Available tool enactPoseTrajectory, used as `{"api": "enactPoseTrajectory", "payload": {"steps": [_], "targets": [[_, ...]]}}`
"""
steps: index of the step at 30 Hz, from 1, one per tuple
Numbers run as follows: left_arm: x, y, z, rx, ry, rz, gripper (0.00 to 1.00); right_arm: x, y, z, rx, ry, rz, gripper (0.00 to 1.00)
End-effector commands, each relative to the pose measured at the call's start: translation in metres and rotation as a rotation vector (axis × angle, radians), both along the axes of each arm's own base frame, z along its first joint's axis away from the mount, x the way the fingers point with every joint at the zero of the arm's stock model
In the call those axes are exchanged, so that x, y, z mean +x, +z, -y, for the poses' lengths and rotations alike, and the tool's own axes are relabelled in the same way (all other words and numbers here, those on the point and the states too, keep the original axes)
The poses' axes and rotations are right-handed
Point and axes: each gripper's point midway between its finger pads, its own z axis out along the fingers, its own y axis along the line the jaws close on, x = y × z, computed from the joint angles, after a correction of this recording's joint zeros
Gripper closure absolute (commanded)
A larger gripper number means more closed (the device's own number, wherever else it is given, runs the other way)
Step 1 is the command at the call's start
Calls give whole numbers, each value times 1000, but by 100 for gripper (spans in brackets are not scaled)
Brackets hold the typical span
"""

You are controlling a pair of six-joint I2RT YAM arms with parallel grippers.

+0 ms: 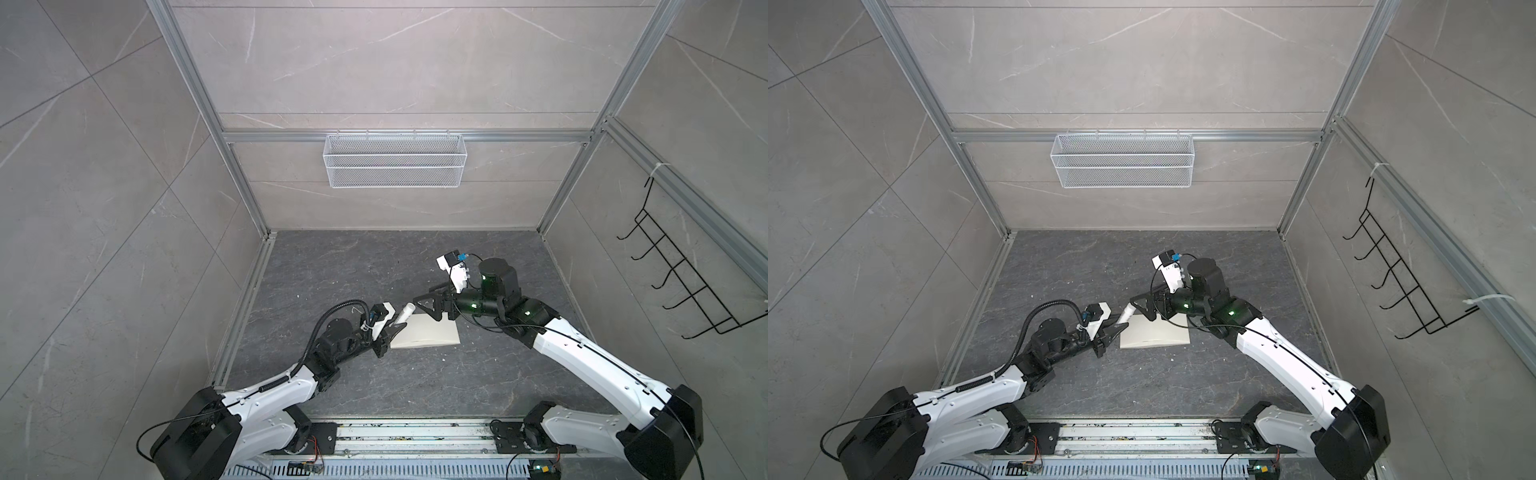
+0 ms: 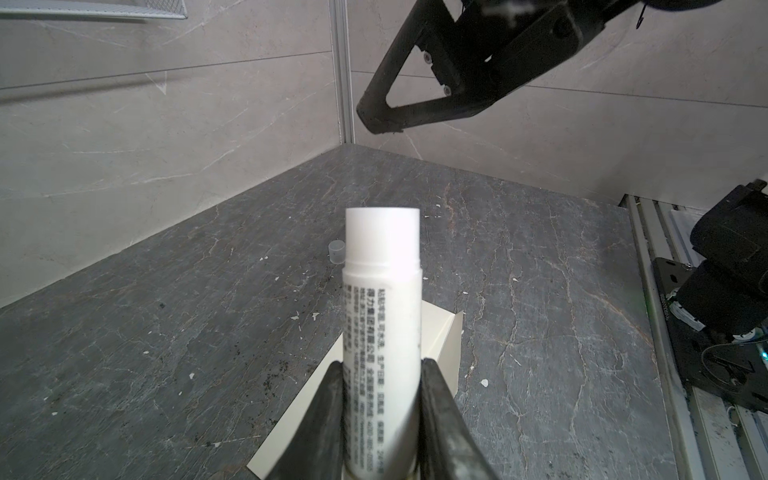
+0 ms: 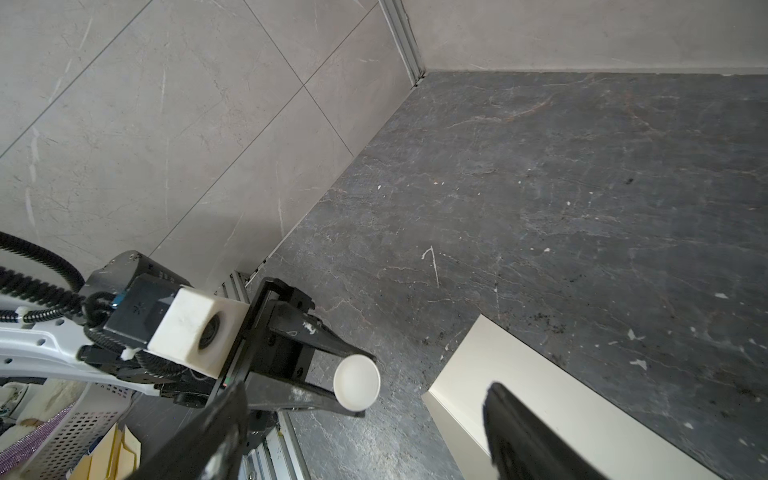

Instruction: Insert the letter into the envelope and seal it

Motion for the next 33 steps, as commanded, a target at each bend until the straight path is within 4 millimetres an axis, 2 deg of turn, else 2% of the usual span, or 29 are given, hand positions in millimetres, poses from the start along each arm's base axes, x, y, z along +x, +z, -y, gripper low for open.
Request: {"api": "enactPoseTrajectory", "payload": {"steps": [1, 6, 8, 18, 21, 23, 25, 27, 28, 30, 33], "targets": [[1, 42, 6, -110, -16, 73, 100, 0, -2, -14, 10, 23, 1, 17], [1, 44, 6, -113, -14, 78, 100, -2, -14, -27, -18, 46, -13, 25], [1, 44, 6, -114, -12, 77, 100, -4, -16, -33, -19, 64, -13, 31], [2, 45, 5, -118, -8, 75, 100, -8, -22, -46, -51, 99, -8, 73], [2, 44, 5, -122, -6, 65, 99, -9, -23, -47, -67, 110, 0, 83], [1, 44, 6, -127, -14, 49, 90, -11, -23, -46, -88, 126, 16, 88], [-3, 45, 7, -127, -35, 41, 75, -13, -23, -43, -135, 150, 46, 92], [-8, 45, 7, -115, -55, 28, 45, -15, -23, -35, -209, 172, 98, 94], [-11, 45, 7, -105, -71, 18, 38, -16, -23, -31, -244, 181, 116, 96], [-20, 45, 8, -81, -125, -5, 29, -22, -21, -25, -310, 231, 157, 100], [-33, 48, 8, -74, -224, -33, 23, -35, -17, -23, -337, 322, 186, 100]]}}
